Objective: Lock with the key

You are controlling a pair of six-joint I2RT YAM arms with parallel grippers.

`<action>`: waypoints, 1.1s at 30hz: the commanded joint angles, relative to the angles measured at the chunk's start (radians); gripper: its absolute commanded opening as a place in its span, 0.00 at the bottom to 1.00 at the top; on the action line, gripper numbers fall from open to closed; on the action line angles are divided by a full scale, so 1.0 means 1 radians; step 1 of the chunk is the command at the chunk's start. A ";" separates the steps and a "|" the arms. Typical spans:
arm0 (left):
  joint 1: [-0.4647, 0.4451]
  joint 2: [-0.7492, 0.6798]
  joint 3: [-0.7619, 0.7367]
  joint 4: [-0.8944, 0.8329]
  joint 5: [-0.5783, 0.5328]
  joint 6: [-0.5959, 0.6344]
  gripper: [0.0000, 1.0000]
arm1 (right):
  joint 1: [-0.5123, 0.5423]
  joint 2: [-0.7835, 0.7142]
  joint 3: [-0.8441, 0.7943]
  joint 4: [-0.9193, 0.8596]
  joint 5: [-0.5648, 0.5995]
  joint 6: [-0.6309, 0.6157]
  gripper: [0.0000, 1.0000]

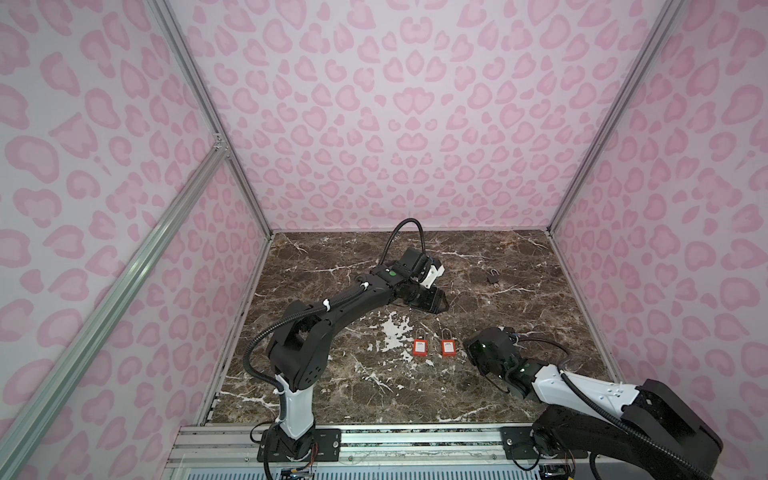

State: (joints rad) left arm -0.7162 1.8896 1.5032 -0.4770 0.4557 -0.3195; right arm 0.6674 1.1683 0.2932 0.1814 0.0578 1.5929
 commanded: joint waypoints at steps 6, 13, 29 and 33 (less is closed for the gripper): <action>0.005 -0.027 -0.013 0.017 -0.009 -0.001 0.58 | 0.000 0.031 0.018 -0.032 -0.030 -0.001 0.27; 0.004 -0.028 -0.021 0.019 -0.006 -0.002 0.58 | 0.001 -0.025 0.015 -0.115 0.032 0.003 0.35; 0.008 -0.033 -0.022 0.022 -0.004 -0.005 0.58 | -0.453 -0.115 0.366 -0.442 -0.035 -0.870 0.58; 0.008 -0.035 -0.024 0.024 -0.005 -0.011 0.58 | -0.652 0.033 0.520 -0.471 -0.231 -1.036 0.59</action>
State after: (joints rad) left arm -0.7105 1.8736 1.4834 -0.4767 0.4484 -0.3244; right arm 0.0906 1.1313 0.7525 -0.2157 -0.0029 0.7979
